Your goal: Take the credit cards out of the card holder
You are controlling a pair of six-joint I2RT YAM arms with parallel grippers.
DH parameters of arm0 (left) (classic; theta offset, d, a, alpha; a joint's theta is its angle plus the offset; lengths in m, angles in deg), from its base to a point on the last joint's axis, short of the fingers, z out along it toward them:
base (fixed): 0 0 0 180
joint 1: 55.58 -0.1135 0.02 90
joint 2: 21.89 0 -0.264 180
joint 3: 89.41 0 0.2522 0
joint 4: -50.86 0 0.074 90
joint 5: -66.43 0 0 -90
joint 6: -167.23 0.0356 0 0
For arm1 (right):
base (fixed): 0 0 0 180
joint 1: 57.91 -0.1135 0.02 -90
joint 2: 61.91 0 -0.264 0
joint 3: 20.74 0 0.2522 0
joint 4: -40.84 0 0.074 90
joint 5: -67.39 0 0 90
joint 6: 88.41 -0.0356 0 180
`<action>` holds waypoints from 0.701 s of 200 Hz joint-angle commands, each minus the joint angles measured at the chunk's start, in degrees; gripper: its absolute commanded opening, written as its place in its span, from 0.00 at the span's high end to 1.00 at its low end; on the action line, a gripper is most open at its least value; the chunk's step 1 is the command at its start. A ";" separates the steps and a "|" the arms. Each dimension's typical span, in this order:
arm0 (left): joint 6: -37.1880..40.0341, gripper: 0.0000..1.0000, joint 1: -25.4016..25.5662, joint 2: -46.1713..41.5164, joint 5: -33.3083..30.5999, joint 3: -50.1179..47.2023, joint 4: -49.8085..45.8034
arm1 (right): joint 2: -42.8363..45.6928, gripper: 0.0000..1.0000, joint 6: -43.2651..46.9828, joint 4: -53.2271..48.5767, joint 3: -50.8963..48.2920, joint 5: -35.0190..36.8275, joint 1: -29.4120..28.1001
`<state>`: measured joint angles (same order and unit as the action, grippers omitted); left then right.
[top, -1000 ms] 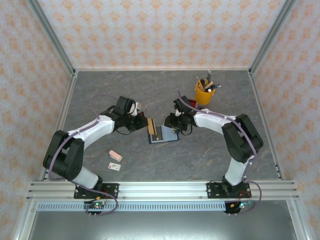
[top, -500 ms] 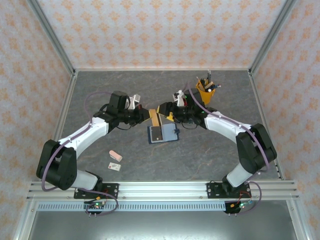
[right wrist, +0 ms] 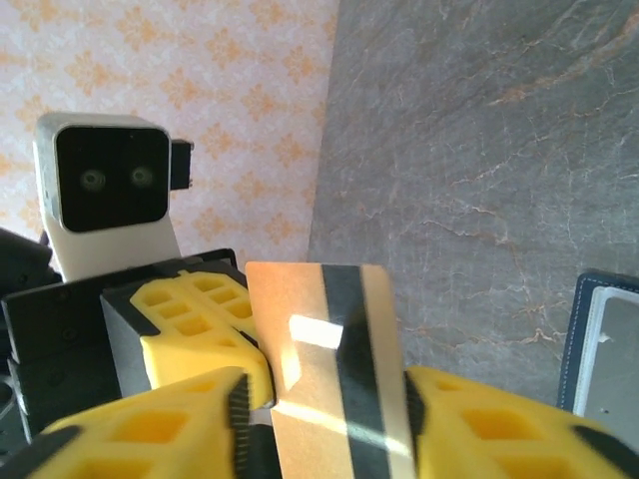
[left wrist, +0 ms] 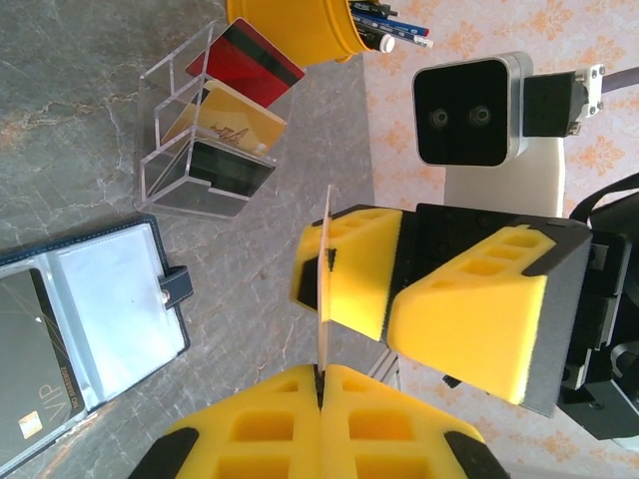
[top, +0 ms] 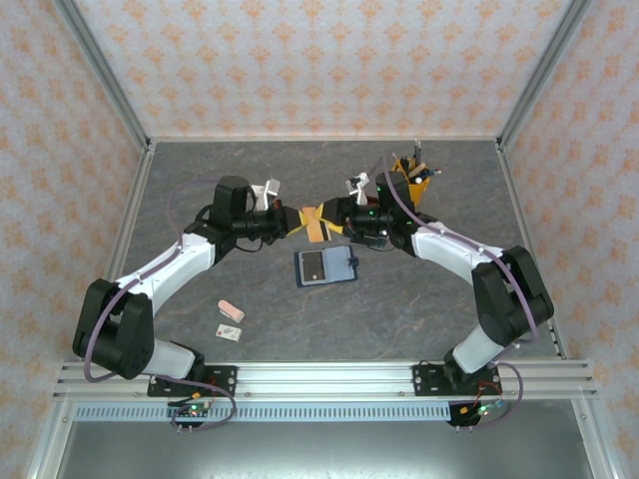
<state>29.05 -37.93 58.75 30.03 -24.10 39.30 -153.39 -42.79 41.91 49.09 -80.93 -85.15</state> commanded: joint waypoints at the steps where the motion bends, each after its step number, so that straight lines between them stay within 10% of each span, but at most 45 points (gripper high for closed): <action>1: -0.49 1.00 -0.26 0.15 1.15 0.19 1.07 | 1.13 0.65 -1.37 4.24 -0.44 -2.49 0.07; 72: 8.98 1.00 -1.42 -2.92 -13.25 4.88 -22.74 | 6.42 1.00 8.70 -3.51 -0.51 3.05 0.09; 140: 17.25 0.40 -2.46 -8.73 -45.17 9.24 -48.59 | 15.04 1.00 44.35 -33.13 9.52 29.34 0.08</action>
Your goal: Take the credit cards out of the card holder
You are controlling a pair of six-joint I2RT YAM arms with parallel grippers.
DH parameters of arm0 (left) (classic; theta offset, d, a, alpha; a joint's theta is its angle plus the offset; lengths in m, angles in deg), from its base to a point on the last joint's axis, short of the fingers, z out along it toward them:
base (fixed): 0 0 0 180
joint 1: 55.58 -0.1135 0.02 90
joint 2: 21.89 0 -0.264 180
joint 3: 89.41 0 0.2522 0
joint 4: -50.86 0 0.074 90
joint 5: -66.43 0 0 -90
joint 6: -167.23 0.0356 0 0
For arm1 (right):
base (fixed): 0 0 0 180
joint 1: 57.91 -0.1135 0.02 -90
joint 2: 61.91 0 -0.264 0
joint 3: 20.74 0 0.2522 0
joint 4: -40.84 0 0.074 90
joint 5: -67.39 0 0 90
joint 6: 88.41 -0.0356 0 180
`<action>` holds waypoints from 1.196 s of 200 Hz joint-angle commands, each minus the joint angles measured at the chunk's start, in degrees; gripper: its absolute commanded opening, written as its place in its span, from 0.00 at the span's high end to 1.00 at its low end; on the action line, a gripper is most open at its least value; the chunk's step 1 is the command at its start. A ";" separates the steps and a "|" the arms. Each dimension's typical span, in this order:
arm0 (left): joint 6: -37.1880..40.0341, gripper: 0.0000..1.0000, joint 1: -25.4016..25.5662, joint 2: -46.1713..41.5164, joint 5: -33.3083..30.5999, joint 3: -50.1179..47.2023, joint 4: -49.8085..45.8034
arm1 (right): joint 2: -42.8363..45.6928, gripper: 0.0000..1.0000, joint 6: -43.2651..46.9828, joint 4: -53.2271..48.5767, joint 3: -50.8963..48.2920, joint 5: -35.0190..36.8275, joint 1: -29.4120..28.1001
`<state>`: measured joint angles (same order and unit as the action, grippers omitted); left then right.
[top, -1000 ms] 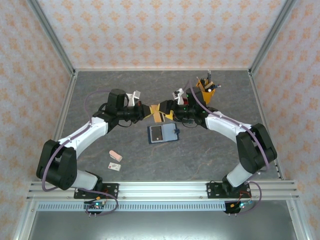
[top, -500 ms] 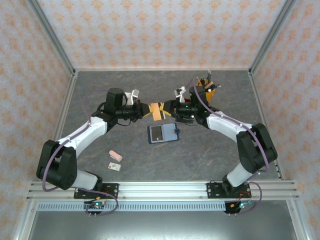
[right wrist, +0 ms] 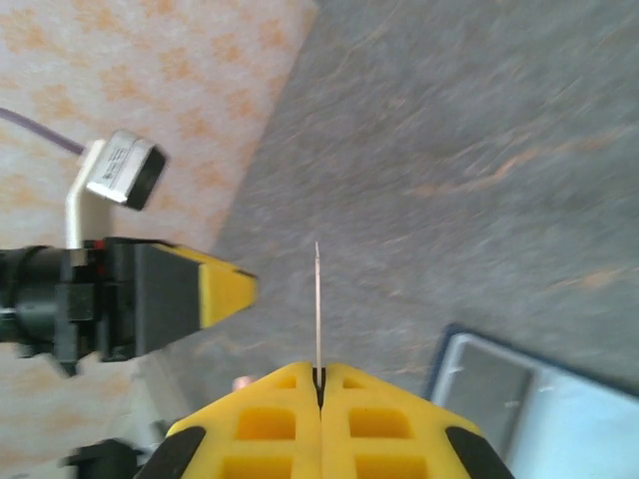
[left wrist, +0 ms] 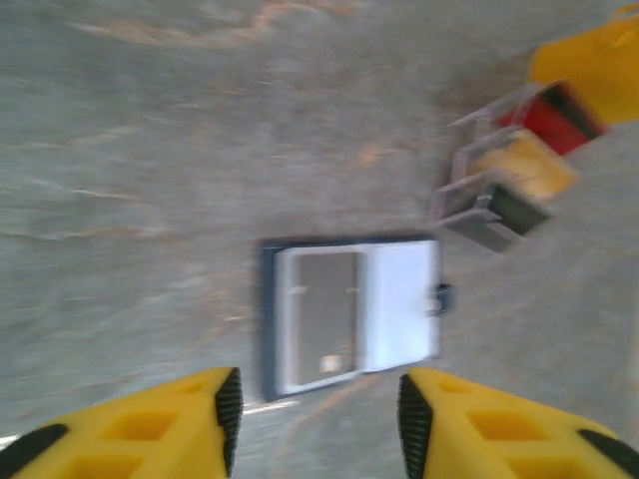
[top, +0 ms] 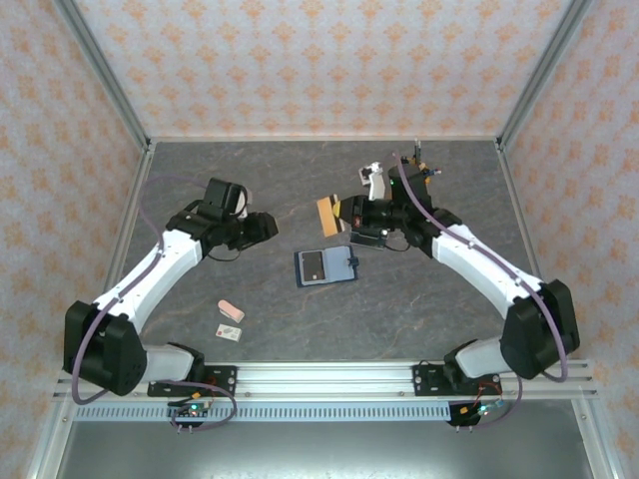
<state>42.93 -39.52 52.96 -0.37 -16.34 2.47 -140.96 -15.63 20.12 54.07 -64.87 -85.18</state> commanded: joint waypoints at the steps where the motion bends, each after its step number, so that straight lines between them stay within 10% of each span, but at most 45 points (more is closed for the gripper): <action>1: 3.37 0.39 -0.90 -2.99 -14.94 1.41 -11.85 | 2.64 1.00 17.50 -11.68 4.74 13.70 0.11; 67: 7.80 0.00 -1.86 -8.20 -21.61 -0.56 -13.79 | -3.85 1.00 40.19 -20.58 15.58 26.01 4.10; 132: 9.25 0.00 -2.53 -8.34 -20.73 -1.42 -13.85 | -14.18 1.00 65.03 -29.31 22.65 8.03 11.80; 239: 8.46 0.00 -2.54 -5.89 -15.27 0.38 -12.67 | -27.93 1.00 80.34 -38.03 31.71 8.90 11.98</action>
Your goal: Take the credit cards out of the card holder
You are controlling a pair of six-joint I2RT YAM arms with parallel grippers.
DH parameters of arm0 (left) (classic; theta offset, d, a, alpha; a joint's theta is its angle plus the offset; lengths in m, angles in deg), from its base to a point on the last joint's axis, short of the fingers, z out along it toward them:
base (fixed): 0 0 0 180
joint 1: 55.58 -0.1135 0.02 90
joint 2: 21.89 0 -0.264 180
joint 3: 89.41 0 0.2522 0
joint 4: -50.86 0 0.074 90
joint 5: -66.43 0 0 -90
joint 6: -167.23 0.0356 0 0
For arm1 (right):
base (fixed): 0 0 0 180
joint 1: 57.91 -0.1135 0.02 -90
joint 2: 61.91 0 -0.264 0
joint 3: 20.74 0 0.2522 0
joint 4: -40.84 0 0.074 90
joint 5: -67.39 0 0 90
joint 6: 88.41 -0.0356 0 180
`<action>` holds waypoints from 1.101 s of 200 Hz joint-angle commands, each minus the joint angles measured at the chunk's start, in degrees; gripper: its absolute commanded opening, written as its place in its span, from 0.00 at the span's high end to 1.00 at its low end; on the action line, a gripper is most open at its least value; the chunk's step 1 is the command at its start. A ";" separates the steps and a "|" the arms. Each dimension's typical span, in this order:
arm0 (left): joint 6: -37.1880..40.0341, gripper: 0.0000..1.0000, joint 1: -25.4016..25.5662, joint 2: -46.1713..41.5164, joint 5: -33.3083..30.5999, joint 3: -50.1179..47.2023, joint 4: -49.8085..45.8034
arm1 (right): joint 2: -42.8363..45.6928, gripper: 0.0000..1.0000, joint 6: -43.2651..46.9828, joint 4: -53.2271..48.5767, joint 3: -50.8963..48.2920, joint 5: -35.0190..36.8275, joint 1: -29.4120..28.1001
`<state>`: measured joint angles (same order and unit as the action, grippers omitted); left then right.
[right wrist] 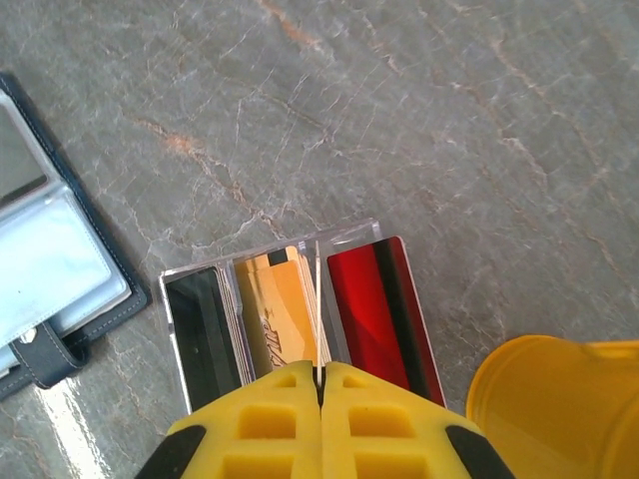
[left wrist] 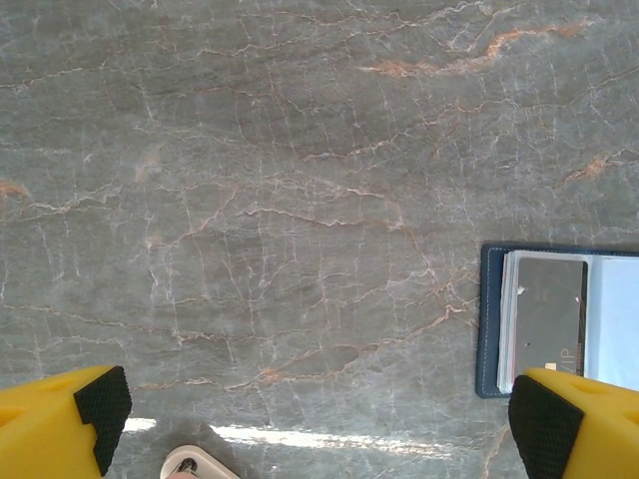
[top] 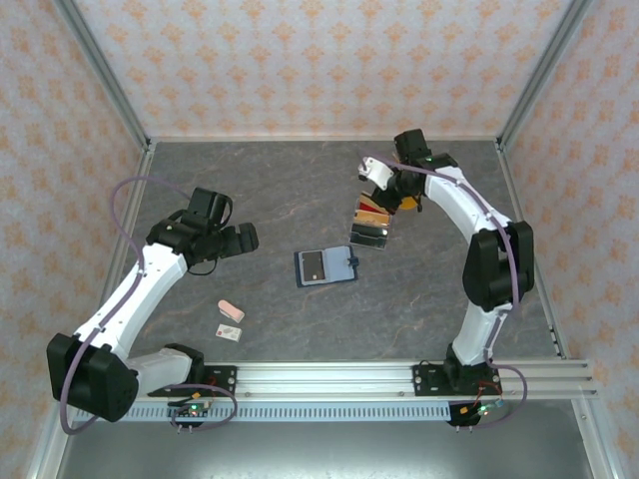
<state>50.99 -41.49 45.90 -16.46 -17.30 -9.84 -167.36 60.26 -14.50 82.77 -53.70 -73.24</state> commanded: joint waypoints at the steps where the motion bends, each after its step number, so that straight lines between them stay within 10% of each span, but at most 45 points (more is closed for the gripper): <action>1: 0.40 0.00 -0.60 1.23 0.81 1.38 -0.40 | -1.61 1.00 4.53 -3.50 3.08 -2.37 0.09; 130: 0.10 0.00 -0.56 4.93 4.41 1.87 1.62 | -7.91 1.00 9.50 -8.22 5.78 -1.36 0.40; 220: -0.55 0.00 -0.63 5.38 6.19 1.34 2.37 | -7.25 0.72 2.52 -7.08 7.96 -1.71 0.49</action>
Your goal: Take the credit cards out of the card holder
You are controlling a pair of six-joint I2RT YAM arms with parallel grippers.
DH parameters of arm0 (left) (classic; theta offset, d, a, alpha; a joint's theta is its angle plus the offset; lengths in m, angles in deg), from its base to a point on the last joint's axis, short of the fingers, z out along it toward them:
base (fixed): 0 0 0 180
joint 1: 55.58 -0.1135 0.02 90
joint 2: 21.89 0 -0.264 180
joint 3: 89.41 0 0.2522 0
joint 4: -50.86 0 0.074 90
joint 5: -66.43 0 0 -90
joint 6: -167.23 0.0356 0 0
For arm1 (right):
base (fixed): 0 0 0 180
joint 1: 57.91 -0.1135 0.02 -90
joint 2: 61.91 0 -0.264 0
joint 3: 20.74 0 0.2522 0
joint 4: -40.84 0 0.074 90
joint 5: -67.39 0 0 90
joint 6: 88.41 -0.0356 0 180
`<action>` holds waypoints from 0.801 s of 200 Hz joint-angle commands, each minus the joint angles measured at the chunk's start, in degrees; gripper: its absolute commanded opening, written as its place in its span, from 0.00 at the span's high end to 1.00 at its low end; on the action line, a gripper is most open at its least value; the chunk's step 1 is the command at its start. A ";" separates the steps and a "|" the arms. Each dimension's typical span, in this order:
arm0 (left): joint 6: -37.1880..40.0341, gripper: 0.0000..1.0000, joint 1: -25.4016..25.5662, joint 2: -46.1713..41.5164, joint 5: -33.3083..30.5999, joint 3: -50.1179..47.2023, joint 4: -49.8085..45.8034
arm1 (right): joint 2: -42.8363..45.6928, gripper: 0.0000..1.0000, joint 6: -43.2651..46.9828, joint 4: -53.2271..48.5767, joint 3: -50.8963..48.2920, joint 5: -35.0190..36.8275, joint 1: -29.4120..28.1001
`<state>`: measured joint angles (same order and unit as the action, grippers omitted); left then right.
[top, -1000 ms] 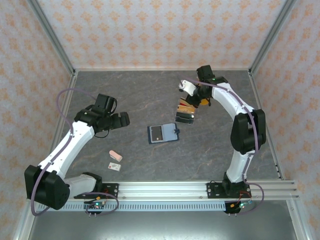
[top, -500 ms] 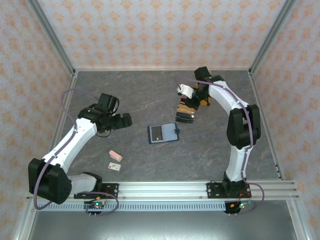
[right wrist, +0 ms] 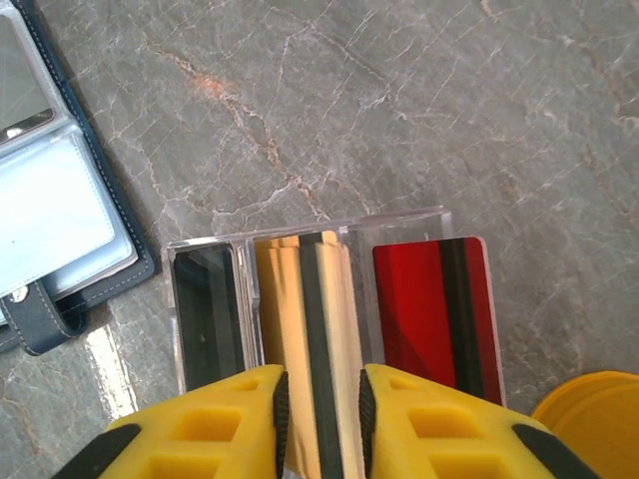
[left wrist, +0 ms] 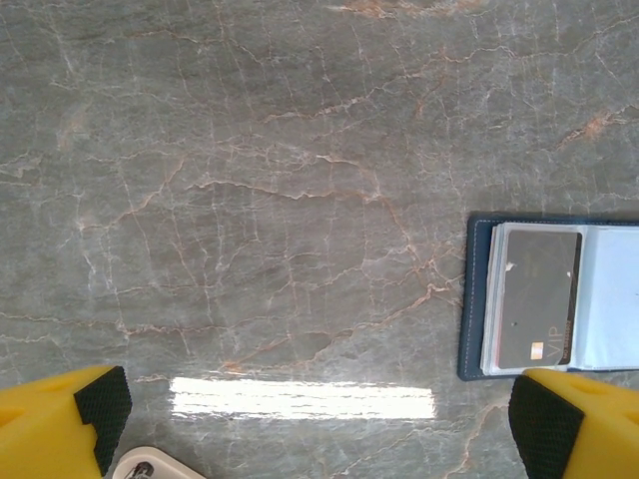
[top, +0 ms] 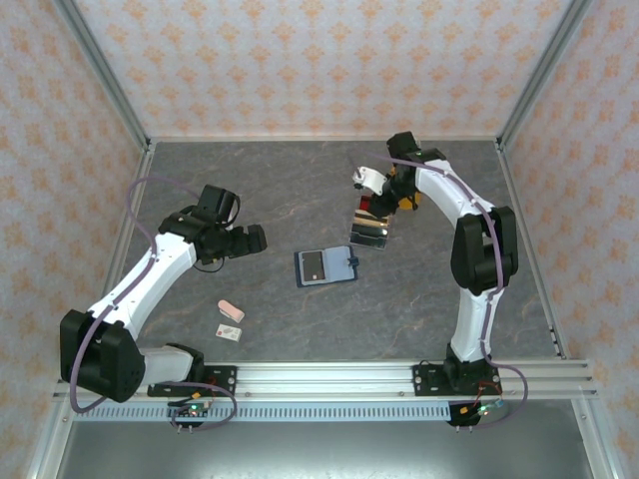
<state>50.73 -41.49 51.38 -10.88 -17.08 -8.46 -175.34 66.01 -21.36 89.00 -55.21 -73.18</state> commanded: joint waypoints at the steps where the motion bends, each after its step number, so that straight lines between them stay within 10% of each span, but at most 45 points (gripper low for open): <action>1: -0.29 0.00 -0.63 -0.13 0.60 1.07 1.00 | 0.78 0.72 -3.37 -0.19 1.74 -0.19 0.42; 92: -8.84 0.00 -0.60 -0.03 6.69 -3.39 6.82 | 15.12 0.70 -63.53 12.46 -11.84 1.42 -1.70; 160: -12.04 0.00 -0.56 2.70 10.23 -5.81 12.08 | 18.84 0.60 -86.90 21.39 -26.03 -1.90 -11.23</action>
<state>40.50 -41.49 53.15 -2.54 -21.80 0.41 -157.88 -9.05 -5.82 65.77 -55.19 -80.72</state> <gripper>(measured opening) 0.999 0.394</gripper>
